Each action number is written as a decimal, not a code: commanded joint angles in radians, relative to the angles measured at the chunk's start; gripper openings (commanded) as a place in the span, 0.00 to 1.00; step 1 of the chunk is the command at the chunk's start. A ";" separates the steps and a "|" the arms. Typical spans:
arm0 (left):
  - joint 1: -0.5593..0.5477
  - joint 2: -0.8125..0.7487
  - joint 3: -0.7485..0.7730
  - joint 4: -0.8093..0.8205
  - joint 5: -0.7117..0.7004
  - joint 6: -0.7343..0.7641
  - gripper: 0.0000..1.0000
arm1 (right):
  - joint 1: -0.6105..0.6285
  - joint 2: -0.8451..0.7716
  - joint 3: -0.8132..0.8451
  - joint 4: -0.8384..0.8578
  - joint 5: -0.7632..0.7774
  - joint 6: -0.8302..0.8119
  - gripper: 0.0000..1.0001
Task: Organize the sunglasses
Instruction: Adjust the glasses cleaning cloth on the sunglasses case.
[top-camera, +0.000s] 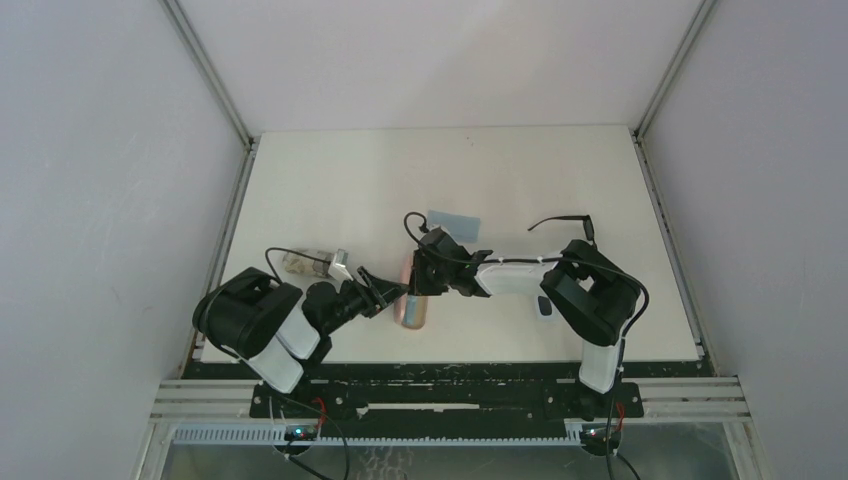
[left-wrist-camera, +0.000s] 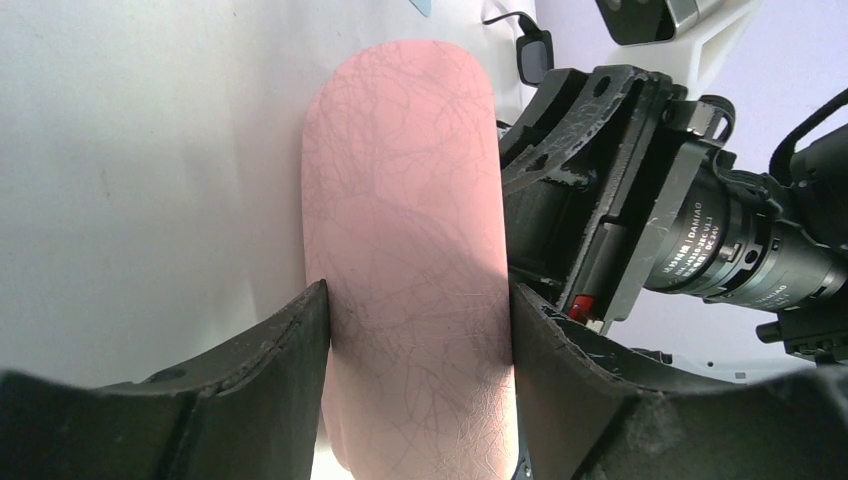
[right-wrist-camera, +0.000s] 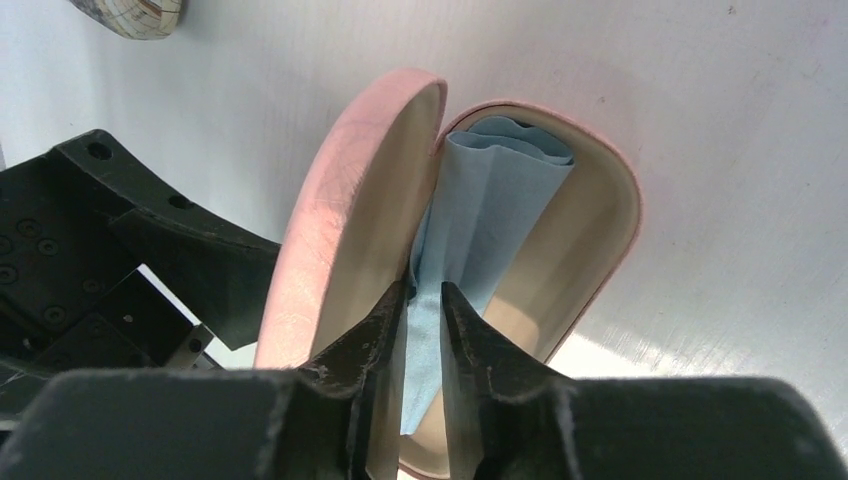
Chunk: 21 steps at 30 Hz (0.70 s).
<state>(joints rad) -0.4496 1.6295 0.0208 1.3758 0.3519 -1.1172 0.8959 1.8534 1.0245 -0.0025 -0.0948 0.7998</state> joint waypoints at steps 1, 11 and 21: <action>-0.004 -0.005 0.011 0.083 0.009 -0.013 0.32 | -0.002 -0.079 -0.005 0.049 0.006 -0.017 0.20; -0.004 -0.007 0.013 0.083 0.013 -0.014 0.31 | -0.026 -0.055 0.001 0.020 0.057 -0.010 0.22; -0.005 -0.006 0.016 0.083 0.017 -0.014 0.30 | -0.033 -0.008 0.031 0.031 0.034 -0.013 0.26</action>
<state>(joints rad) -0.4496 1.6299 0.0208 1.3819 0.3519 -1.1202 0.8707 1.8256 1.0199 0.0032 -0.0608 0.7986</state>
